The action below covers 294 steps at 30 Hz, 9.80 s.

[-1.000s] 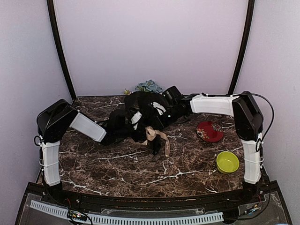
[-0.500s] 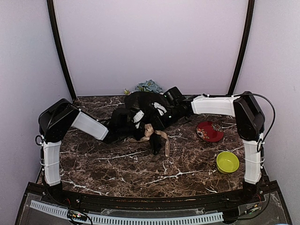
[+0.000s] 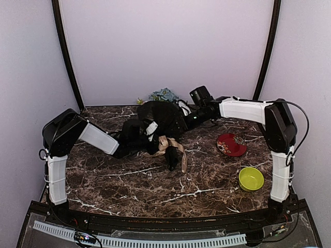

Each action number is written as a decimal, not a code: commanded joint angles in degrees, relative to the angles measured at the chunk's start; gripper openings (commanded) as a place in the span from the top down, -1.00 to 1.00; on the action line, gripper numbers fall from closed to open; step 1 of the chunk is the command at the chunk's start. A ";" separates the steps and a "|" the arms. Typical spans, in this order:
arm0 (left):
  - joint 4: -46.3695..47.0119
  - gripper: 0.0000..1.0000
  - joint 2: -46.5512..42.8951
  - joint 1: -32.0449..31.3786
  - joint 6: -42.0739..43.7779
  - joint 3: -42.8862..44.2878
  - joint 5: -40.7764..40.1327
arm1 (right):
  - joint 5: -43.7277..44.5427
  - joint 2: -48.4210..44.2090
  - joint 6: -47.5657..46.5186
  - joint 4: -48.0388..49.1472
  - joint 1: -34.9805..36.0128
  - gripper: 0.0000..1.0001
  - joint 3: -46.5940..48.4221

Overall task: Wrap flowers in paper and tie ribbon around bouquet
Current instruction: Cross the half-tied ribbon over the folded bouquet.

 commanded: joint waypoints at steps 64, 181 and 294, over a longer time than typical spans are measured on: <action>-4.60 0.40 -3.94 2.82 -0.32 -5.16 12.36 | -22.96 8.18 7.04 11.25 1.44 0.70 -0.84; -11.48 -0.41 -9.91 5.35 14.27 -5.17 12.48 | -13.67 3.83 2.77 3.72 2.55 1.00 0.10; 1.66 1.00 -13.03 3.94 13.08 -13.71 9.26 | -15.77 15.31 -5.31 -6.91 3.17 0.70 11.90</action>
